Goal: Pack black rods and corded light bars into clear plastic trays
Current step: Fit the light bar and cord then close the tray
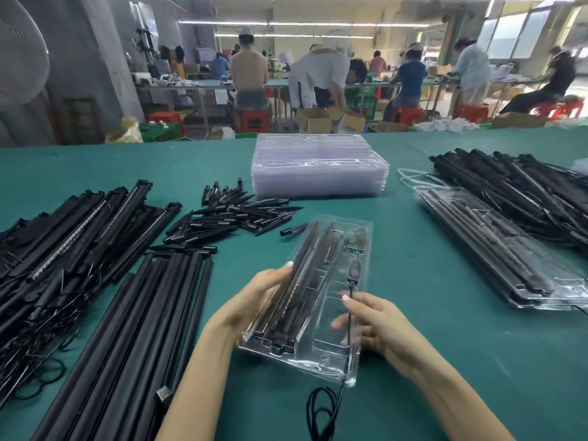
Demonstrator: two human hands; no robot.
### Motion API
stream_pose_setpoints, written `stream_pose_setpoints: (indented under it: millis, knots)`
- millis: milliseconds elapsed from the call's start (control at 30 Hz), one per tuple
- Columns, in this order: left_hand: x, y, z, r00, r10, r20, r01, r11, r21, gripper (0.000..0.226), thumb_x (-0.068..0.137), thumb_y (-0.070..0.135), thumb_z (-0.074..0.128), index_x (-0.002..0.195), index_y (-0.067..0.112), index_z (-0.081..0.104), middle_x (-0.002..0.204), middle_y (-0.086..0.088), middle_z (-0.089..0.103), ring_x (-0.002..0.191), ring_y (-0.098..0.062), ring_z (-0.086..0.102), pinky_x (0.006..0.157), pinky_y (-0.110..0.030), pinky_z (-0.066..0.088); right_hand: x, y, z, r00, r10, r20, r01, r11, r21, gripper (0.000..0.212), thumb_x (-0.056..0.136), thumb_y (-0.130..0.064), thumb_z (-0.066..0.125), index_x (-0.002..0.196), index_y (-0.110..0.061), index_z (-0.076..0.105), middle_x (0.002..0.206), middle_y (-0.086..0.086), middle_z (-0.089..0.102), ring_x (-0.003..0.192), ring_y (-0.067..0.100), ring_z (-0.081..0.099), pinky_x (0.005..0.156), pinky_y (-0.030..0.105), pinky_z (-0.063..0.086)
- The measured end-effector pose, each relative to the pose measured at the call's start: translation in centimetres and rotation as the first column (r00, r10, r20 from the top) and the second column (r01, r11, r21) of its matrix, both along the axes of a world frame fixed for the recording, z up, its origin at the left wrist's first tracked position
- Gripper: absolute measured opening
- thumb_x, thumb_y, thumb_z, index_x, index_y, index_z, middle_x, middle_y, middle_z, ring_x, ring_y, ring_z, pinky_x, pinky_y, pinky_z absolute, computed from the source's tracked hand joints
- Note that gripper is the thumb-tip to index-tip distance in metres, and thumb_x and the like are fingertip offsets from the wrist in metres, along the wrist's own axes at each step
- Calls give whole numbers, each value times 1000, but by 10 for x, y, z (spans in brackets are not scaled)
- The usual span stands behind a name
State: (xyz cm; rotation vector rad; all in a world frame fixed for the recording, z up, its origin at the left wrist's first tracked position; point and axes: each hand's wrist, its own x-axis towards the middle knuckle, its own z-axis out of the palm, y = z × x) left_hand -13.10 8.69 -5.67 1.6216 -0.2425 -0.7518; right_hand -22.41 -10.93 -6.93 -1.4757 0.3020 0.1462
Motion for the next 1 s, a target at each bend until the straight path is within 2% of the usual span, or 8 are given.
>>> stream_pose_setpoints:
  millis: [100, 233, 467, 533, 633, 733, 833, 1000]
  knots:
    - [-12, 4, 19, 984, 107, 140, -133, 971, 197, 95, 67, 75, 61, 141, 22, 34, 136, -5, 48, 120, -22, 51, 105, -40, 39, -9, 0, -2, 997, -81, 8, 81, 995, 66, 28, 91, -25, 60, 113, -9, 54, 82, 15, 73, 51, 16, 59, 51, 21, 50]
    - [-49, 1, 28, 758, -13, 653, -389, 793, 468, 69, 78, 67, 53, 134, 34, 32, 133, 11, 37, 122, -12, 42, 97, -33, 37, -19, 11, -7, 968, -250, 14, 249, 967, 60, 27, 91, -18, 62, 112, -4, 50, 77, 16, 73, 48, 18, 61, 49, 21, 51]
    - [-92, -12, 15, 409, -534, 740, -239, 720, 652, 67, 73, 61, 61, 133, 47, 34, 133, 27, 32, 128, 2, 28, 106, -29, 26, -29, 43, -4, 976, -209, -67, 217, 882, 417, 30, 97, -21, 51, 113, 4, 44, 101, 35, 64, 76, 35, 70, 62, 31, 59]
    - [-92, -5, 8, 278, -571, 772, -251, 733, 632, 63, 58, 30, 82, 117, 36, 60, 112, 20, 57, 102, -6, 58, 83, -21, 48, -33, 36, 2, 991, -53, -122, 91, 941, 326, 35, 100, -29, 44, 111, 4, 49, 92, 31, 68, 73, 35, 71, 59, 31, 58]
    - [-86, 15, -8, 202, -533, 822, -287, 770, 570, 69, 31, -6, 84, 88, 31, 74, 86, 19, 68, 71, -7, 66, 49, -13, 48, -41, 10, -1, 1000, 6, 9, -4, 977, -215, 30, 98, -32, 50, 92, -7, 66, 60, 11, 69, 49, 25, 66, 45, 23, 50]
    - [-80, 27, -15, 155, -522, 839, -310, 780, 543, 73, 28, -12, 82, 87, 31, 76, 90, 22, 70, 75, -2, 67, 37, -13, 42, -39, -29, -12, 809, 157, 566, 398, 562, -725, 9, 83, -26, 72, 92, -23, 73, 77, -11, 69, 69, 9, 66, 66, 21, 51]
    - [-77, 30, -17, 200, -507, 838, -291, 786, 545, 72, 35, -14, 80, 90, 32, 75, 94, 23, 70, 78, -2, 67, 35, -16, 44, -23, -59, -22, 722, 538, 434, 416, 164, -894, 45, 74, -30, 80, 117, -23, 68, 118, -3, 65, 106, 17, 62, 92, 35, 49]
    - [-77, 29, -22, 227, -387, 894, -337, 830, 445, 57, 54, 3, 86, 104, 27, 71, 101, 19, 67, 91, -1, 61, 49, -18, 53, -6, -66, -24, 611, 703, 363, 463, 54, -885, 36, 90, -38, 55, 112, -16, 71, 115, -2, 68, 101, 19, 65, 85, 33, 52]
